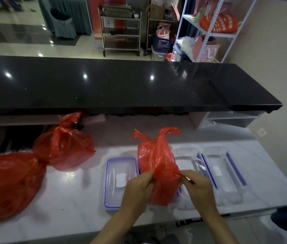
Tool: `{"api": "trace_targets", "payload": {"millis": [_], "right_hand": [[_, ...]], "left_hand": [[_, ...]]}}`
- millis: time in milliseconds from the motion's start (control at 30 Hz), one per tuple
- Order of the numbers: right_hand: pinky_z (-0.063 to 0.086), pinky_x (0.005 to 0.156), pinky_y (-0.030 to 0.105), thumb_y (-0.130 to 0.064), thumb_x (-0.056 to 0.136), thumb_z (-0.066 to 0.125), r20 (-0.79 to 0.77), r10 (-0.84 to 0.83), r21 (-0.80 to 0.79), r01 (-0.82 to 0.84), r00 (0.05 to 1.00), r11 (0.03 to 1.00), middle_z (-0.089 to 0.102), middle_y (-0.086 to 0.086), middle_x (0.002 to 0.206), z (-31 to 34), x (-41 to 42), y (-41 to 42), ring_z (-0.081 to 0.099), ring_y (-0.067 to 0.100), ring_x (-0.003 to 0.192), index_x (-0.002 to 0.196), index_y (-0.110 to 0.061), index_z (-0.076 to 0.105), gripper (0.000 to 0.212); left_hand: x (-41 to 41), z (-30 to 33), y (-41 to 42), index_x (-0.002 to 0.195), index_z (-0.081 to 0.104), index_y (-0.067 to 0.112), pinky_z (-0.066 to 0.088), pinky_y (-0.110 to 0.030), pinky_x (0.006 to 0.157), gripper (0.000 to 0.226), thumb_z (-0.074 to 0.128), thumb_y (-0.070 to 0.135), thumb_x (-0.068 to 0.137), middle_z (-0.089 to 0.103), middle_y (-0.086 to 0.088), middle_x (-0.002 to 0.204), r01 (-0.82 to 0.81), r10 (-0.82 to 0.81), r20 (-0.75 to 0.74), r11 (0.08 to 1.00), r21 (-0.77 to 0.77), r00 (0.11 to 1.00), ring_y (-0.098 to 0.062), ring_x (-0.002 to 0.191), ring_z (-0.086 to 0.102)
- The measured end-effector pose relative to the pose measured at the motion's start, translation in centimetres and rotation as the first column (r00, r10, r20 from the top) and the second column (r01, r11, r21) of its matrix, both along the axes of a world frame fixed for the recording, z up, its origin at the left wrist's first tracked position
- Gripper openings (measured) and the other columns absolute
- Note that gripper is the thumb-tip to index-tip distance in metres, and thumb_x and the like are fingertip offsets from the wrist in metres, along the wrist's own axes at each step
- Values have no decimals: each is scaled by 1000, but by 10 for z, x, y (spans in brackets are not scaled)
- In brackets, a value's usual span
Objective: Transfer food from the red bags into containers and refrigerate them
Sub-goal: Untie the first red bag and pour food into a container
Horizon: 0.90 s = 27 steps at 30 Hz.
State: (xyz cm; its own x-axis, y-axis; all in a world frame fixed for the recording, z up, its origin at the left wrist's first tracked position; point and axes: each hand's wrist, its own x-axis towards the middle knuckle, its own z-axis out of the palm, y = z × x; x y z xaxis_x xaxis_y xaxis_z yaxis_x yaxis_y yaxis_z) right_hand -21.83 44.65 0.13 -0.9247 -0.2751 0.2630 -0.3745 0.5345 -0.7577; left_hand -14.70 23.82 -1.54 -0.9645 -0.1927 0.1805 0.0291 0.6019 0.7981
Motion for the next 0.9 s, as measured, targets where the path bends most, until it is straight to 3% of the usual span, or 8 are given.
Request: {"api": "trace_targets", "payload": {"millis": [100, 200, 333, 467, 567, 633, 767, 900], "right_hand": [[60, 74, 19, 4, 85, 77, 54, -22, -139, 29, 998, 990, 76, -16, 90, 6, -6, -9, 73, 7, 89, 99, -27, 78, 34], [63, 75, 28, 0, 88, 76, 134, 23, -143, -4, 991, 990, 76, -12, 98, -8, -7, -13, 72, 11, 97, 100, -26, 77, 29], [58, 87, 22, -8, 86, 79, 151, 33, -36, -28, 988, 999, 64, -16, 115, -32, 1, -7, 64, 6, 110, 111, -24, 73, 31], [58, 78, 19, -25, 81, 84, 276, -1, 64, -17, 961, 998, 63, -19, 109, -41, 9, -3, 64, -2, 94, 118, -34, 65, 43], [58, 72, 24, -13, 87, 79, 259, 18, 114, -49, 966, 992, 69, -19, 94, -50, 8, -2, 66, 0, 89, 99, -36, 68, 28], [57, 72, 23, -5, 88, 75, 206, 12, 117, -36, 979, 992, 67, -19, 88, -49, 5, -2, 66, 4, 87, 88, -40, 66, 36], [55, 73, 20, 0, 93, 67, 161, 20, -8, -19, 987, 1000, 63, -10, 92, -32, 0, -7, 65, 14, 88, 86, -26, 65, 27], [57, 75, 22, -27, 98, 56, 175, 35, -155, -7, 984, 988, 68, -13, 95, -9, -1, -14, 67, 12, 88, 93, -21, 62, 10]], "left_hand": [[-7, 8, 5, 102, 69, 25, 59, -21, 74, 15, 55, 20, 105, 69, 15, 88, -66, 63, 26, 987, 149, 998, -1, 83, 67], [-8, -3, 2, 112, 65, 30, 60, -30, 86, 16, 53, 39, 105, 68, 15, 104, -34, 6, 146, 981, 191, 989, -1, 96, 65], [-1, -23, -1, 147, 41, 37, 43, -27, 112, 72, 62, 72, 87, 46, 24, 140, 86, -70, 309, 996, -39, 948, 3, 130, 43], [0, -36, -4, 146, 47, 33, 41, -29, 117, 61, 75, 38, 91, 50, 18, 142, 50, -15, 294, 993, -110, 956, -1, 133, 44], [-3, -40, -10, 129, 66, 28, 49, -33, 110, 34, 69, 19, 96, 61, 14, 134, 40, -7, 291, 993, -107, 957, -3, 125, 53], [-3, -40, -12, 124, 71, 25, 51, -31, 108, 32, 63, 10, 98, 65, 12, 131, 40, -17, 268, 996, -80, 963, -5, 122, 58], [-2, -32, -12, 127, 68, 29, 53, -24, 104, 35, 58, 7, 102, 69, 12, 127, 30, -29, 151, 999, -10, 988, -4, 117, 63], [-5, -21, -11, 120, 64, 29, 56, -23, 97, 21, 56, 17, 105, 71, 15, 117, 12, -20, 51, 989, 151, 998, -1, 110, 66]]}}
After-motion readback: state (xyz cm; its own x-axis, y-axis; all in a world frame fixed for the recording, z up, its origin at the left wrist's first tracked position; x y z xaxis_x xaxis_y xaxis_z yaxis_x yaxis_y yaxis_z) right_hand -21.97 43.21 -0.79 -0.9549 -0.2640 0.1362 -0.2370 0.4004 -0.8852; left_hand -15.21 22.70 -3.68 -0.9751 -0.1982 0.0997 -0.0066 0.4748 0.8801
